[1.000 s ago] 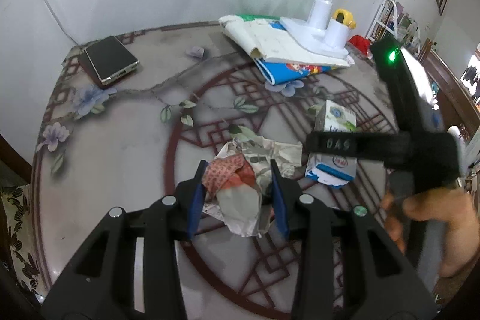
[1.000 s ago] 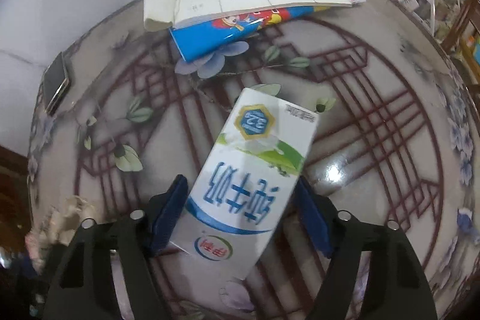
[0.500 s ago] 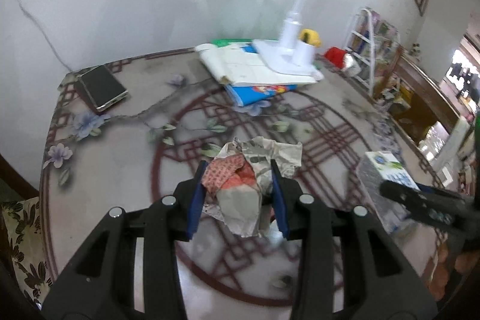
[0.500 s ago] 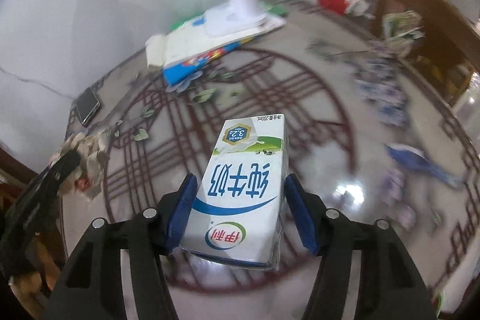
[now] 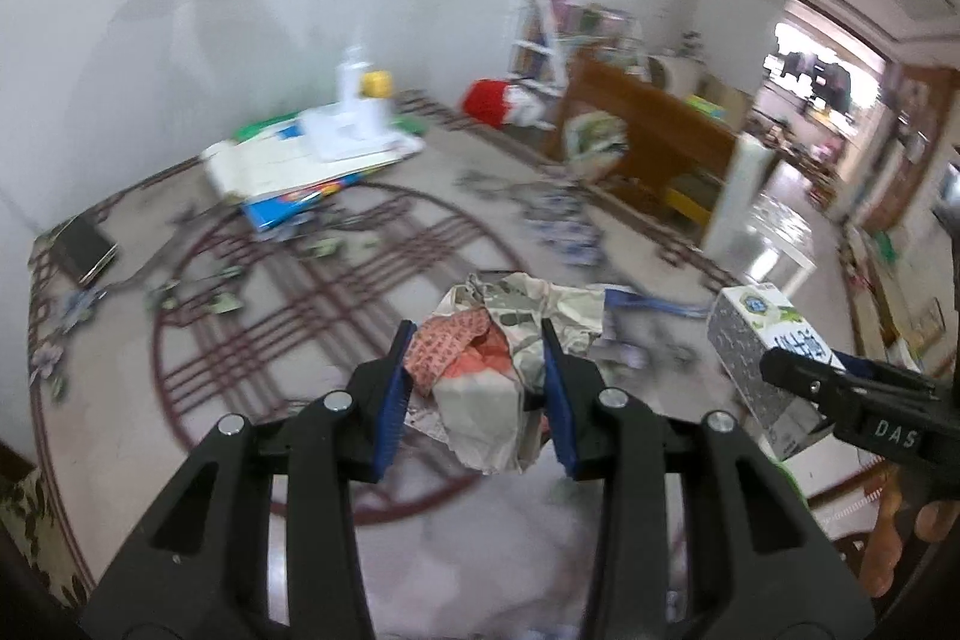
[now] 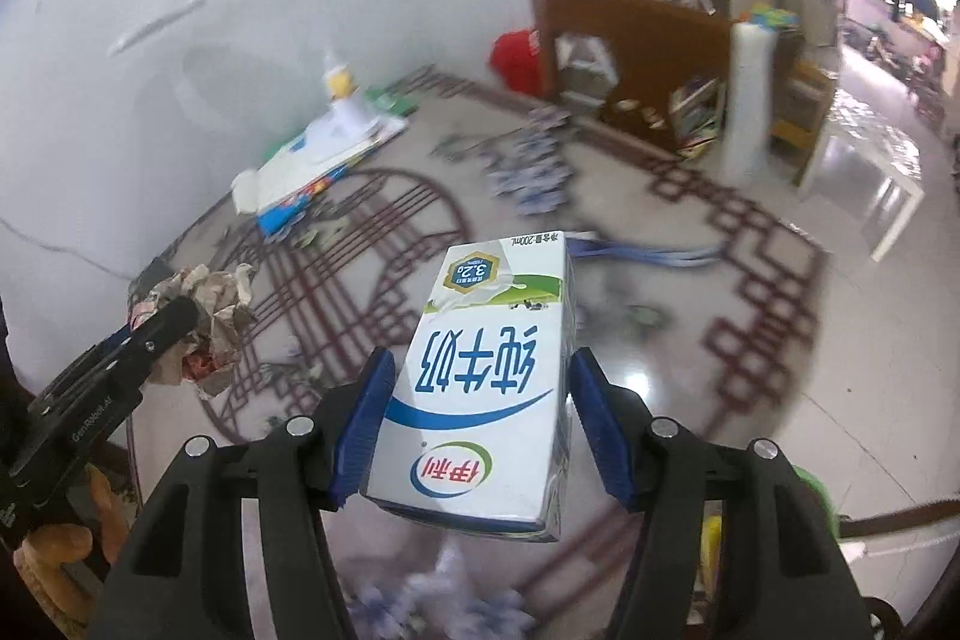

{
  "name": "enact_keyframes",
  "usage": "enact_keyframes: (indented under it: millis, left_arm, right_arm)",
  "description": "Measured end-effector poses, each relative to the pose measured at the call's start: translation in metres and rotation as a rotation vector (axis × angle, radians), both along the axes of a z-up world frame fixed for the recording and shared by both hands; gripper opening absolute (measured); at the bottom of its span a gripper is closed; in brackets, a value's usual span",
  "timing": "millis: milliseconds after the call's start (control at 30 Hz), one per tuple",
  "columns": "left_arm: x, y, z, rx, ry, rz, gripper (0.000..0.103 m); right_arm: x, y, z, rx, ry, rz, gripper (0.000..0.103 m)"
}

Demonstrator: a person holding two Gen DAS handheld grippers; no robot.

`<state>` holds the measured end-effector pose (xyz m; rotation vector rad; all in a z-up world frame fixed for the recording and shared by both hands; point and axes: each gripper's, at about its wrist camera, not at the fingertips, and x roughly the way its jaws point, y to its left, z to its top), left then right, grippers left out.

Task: Collect trash
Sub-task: 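Carry the crumpled paper and milk carton over the red bin with both grippers, then open both grippers to drop the paper and milk carton into the bin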

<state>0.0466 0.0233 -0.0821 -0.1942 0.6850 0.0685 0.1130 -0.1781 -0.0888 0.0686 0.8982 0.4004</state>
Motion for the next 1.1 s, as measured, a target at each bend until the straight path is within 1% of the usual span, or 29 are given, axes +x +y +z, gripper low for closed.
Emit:
enact_keyframes:
  millis: [100, 200, 267, 367, 433, 467, 533, 567, 600, 667, 733, 767, 833, 900, 933, 967, 1033, 1067, 1100]
  left_arm:
    - [-0.004, -0.032, 0.009, -0.002, -0.015, -0.055, 0.039]
    - [-0.01, -0.07, 0.017, -0.005, -0.032, -0.113, 0.039]
    - [-0.013, -0.091, 0.016, -0.013, -0.032, -0.144, 0.039]
    - [-0.016, -0.135, 0.009, -0.039, -0.004, -0.203, 0.039]
    - [-0.018, -0.161, 0.002, -0.068, 0.023, -0.247, 0.039]
    - [-0.02, -0.174, -0.002, -0.072, 0.032, -0.263, 0.039]
    - [-0.022, -0.203, -0.012, -0.082, 0.067, -0.303, 0.039]
    - [-0.024, -0.214, -0.016, -0.084, 0.08, -0.321, 0.04]
    - [-0.026, -0.229, -0.019, -0.074, 0.086, -0.342, 0.042]
    - [-0.028, -0.246, -0.024, -0.053, 0.082, -0.352, 0.05]
    - [-0.031, -0.259, -0.023, -0.049, 0.066, -0.35, 0.079]
    - [-0.032, -0.264, -0.02, -0.048, 0.05, -0.343, 0.083]
    - [-0.036, -0.271, -0.011, -0.039, 0.008, -0.323, 0.091]
    - [-0.036, -0.275, -0.003, -0.017, -0.021, -0.301, 0.098]
    - [-0.038, -0.278, 0.003, 0.001, -0.05, -0.28, 0.098]
    - [-0.039, -0.279, 0.009, 0.016, -0.073, -0.267, 0.098]
    - [-0.041, -0.285, 0.019, 0.055, -0.103, -0.248, 0.098]
    - [-0.04, -0.289, 0.024, 0.078, -0.102, -0.25, 0.098]
    - [-0.04, -0.292, 0.028, 0.092, -0.105, -0.253, 0.098]
  right_arm:
    - [-0.016, -0.037, 0.006, 0.011, -0.002, -0.043, 0.059]
    - [-0.029, -0.069, 0.003, 0.014, 0.023, -0.071, 0.059]
    - [-0.035, -0.089, 0.001, 0.01, 0.046, -0.083, 0.059]
    - [-0.045, -0.127, -0.004, -0.038, 0.077, -0.112, 0.059]
    - [-0.052, -0.155, -0.009, -0.049, 0.114, -0.134, 0.059]
    - [-0.056, -0.174, -0.015, -0.058, 0.142, -0.144, 0.059]
    - [-0.061, -0.194, -0.026, -0.076, 0.189, -0.158, 0.059]
    - [-0.063, -0.208, -0.034, -0.068, 0.226, -0.168, 0.059]
    - [-0.066, -0.218, -0.039, -0.052, 0.252, -0.173, 0.059]
    - [-0.071, -0.235, -0.048, -0.031, 0.289, -0.165, 0.061]
    - [-0.076, -0.249, -0.053, -0.031, 0.283, -0.184, 0.066]
    - [-0.076, -0.253, -0.052, -0.023, 0.277, -0.194, 0.069]
    - [-0.076, -0.264, -0.052, -0.001, 0.263, -0.217, 0.07]
    - [-0.077, -0.276, -0.049, 0.023, 0.229, -0.251, 0.078]
    - [-0.076, -0.279, -0.047, 0.027, 0.206, -0.263, 0.078]
    - [-0.079, -0.283, -0.041, 0.025, 0.153, -0.277, 0.078]
    - [-0.085, -0.285, -0.034, 0.008, 0.078, -0.291, 0.079]
    - [-0.088, -0.285, -0.028, -0.003, 0.027, -0.297, 0.082]
    - [-0.09, -0.285, -0.024, -0.008, -0.013, -0.302, 0.088]
